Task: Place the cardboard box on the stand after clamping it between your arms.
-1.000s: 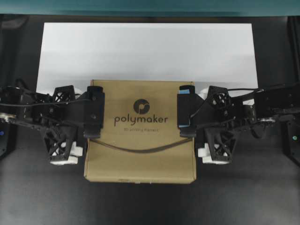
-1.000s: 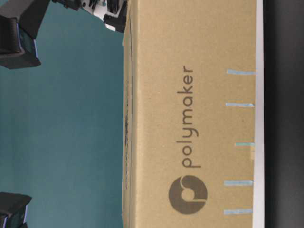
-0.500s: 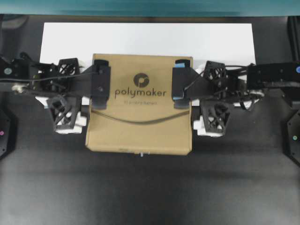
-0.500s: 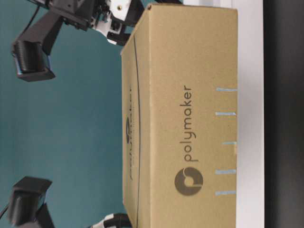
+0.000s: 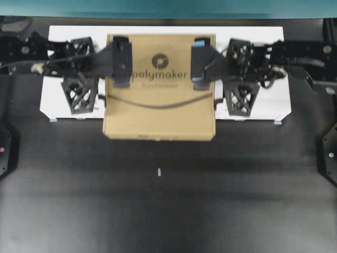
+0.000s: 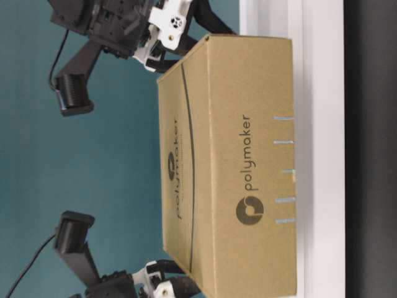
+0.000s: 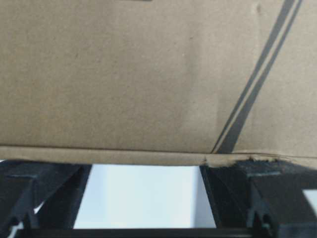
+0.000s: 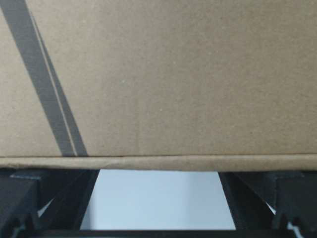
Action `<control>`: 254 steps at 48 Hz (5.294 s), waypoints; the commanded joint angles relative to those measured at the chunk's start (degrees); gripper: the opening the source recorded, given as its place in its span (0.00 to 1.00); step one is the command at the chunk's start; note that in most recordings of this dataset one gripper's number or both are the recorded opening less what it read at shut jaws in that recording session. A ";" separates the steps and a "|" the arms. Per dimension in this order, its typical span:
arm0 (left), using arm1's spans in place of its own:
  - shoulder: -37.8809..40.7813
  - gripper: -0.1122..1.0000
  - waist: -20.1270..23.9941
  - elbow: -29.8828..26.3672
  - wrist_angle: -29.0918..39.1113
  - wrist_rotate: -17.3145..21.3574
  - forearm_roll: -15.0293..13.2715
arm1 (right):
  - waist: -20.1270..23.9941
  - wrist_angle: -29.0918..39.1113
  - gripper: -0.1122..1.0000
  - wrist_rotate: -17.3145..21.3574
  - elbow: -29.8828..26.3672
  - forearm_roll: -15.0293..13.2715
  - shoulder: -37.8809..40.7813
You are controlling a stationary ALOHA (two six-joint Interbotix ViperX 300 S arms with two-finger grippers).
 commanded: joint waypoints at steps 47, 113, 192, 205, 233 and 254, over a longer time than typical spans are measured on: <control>4.04 0.78 8.17 -2.11 -8.70 11.51 -0.44 | -7.65 -7.73 0.83 -10.72 -0.35 0.62 5.19; -39.99 0.78 -5.01 22.15 -23.12 -2.72 -0.44 | 0.97 -20.13 0.83 9.23 21.36 1.41 -27.25; -61.61 0.72 -21.62 29.62 -20.83 -19.95 -0.44 | 15.03 -24.96 0.83 21.97 39.02 1.41 -69.08; -62.75 0.72 -20.92 30.67 -20.65 -20.30 -0.44 | 13.54 -24.35 0.83 21.97 41.22 1.49 -73.83; -62.23 0.72 -18.28 31.90 -21.01 -20.39 -0.44 | 12.66 -24.61 0.83 21.97 43.15 1.41 -74.71; -60.73 0.72 -18.19 33.13 -24.79 -20.30 -0.44 | 11.95 -25.40 0.83 21.97 44.12 1.49 -74.79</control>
